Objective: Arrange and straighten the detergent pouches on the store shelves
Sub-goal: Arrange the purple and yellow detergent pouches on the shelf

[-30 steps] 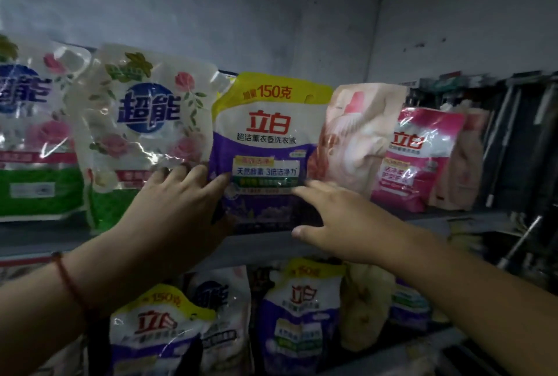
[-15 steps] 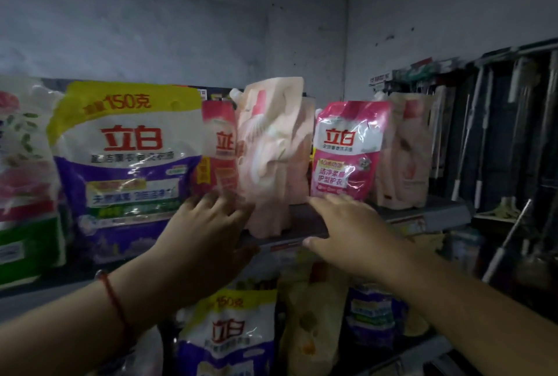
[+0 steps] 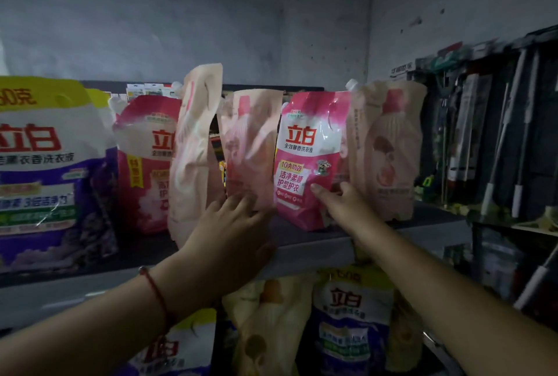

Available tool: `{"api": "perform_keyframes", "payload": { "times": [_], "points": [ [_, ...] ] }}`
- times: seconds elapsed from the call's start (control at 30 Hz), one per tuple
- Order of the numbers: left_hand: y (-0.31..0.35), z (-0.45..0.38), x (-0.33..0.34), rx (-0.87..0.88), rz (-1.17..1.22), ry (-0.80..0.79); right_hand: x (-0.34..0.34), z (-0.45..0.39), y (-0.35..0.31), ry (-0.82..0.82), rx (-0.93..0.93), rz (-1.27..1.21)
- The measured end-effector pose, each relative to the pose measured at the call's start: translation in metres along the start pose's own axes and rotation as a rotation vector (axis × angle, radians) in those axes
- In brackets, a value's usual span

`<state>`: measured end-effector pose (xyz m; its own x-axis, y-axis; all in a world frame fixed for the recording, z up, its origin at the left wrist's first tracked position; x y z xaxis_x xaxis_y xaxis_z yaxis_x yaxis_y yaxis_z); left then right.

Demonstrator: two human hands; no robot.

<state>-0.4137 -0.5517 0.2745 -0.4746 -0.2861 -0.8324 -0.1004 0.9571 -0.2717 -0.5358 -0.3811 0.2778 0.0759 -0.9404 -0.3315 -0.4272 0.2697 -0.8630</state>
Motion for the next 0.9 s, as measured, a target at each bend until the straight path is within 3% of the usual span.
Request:
{"api": "perform_keyframes", "payload": {
  "times": [0.13, 0.3, 0.43, 0.53, 0.63, 0.7, 0.8, 0.9],
  "points": [
    [0.003, -0.006, 0.011, -0.023, -0.049, 0.024, 0.003, -0.02, 0.012, 0.125, -0.083, 0.167],
    [0.006, -0.005, 0.02, -0.133, 0.152, -0.022, -0.005, -0.02, 0.013, 0.236, -0.216, 0.14],
    [0.005, -0.004, 0.019, -0.224, 0.612, -0.038, -0.024, 0.006, -0.023, 0.432, -0.403, -0.053],
    [0.01, -0.002, 0.013, -0.285, 0.959, -0.012, -0.036, 0.025, -0.046, 0.459, -0.467, -0.185],
    [0.016, 0.001, 0.01, -0.313, 1.216, 0.002, -0.047, 0.049, -0.061, 0.439, -0.475, -0.305],
    [0.027, 0.003, 0.008, -0.281, 1.409, -0.085, -0.053, 0.069, -0.071, 0.393, -0.49, -0.372],
    [0.04, 0.019, 0.007, -0.289, 1.962, -0.185, -0.052, 0.1, -0.081, 0.284, -0.522, -0.413],
    [0.063, 0.06, -0.001, -0.258, 2.276, -0.361, -0.042, 0.134, -0.075, 0.205, -0.456, -0.576]
  ]
}}
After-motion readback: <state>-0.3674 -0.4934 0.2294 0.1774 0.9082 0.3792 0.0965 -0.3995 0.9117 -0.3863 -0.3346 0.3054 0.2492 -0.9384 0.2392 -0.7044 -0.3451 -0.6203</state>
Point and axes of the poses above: each hand's wrist, its own z-axis away from the middle knuckle, its own x-axis out of the palm, y = z × x, the point moved 4 cm from there along -z, towards the middle knuckle, and after that the axes turned 5 degrees about -x, right-handed, at the moved point
